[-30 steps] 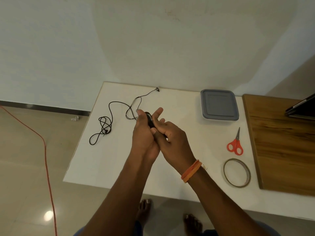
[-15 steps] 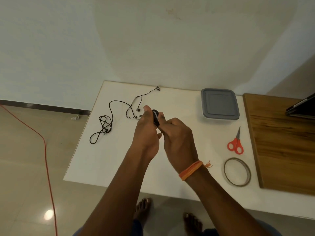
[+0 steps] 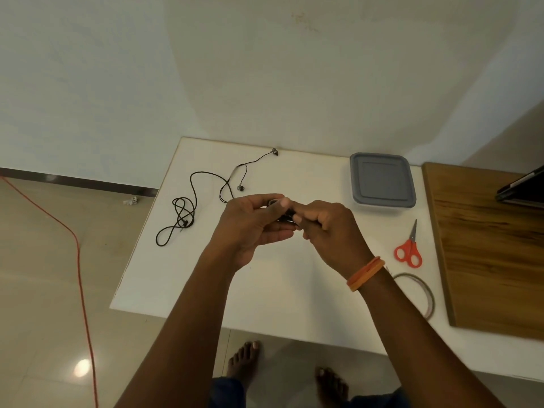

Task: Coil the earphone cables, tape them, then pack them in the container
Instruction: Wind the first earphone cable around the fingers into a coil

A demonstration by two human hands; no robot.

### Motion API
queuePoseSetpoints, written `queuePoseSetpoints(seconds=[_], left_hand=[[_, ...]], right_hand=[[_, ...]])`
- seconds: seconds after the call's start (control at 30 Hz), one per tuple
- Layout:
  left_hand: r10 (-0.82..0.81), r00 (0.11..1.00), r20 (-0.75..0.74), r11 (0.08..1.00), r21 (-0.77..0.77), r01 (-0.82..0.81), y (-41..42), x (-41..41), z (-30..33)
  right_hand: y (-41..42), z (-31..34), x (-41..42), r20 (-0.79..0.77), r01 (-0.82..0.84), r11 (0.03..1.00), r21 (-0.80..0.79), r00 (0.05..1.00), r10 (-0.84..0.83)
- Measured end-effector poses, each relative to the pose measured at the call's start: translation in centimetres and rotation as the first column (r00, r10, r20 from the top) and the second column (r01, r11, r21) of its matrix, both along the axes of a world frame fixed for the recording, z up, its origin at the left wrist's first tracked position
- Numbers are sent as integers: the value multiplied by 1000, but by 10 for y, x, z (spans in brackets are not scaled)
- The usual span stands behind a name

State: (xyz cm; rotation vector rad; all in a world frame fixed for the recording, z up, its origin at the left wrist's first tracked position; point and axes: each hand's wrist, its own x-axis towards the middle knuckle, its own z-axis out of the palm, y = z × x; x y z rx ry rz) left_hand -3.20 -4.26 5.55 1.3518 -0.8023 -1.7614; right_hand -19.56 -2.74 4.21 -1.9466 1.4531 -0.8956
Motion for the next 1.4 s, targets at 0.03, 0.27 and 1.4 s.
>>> queuePoseSetpoints(seconds=[0.03, 0.27, 1.4], left_hand=[[30, 1000, -4, 1000, 5, -30, 1, -1, -1], [267, 956, -120, 961, 108, -255, 4, -7, -1], [-571, 742, 350, 776, -62, 627, 16, -16, -1]], right_hand=[[1, -3, 2, -86, -25, 996, -82, 996, 18], [10, -13, 19, -284, -42, 976, -212, 959, -21], [4, 20, -40, 216, -180, 900, 397, 971, 99]])
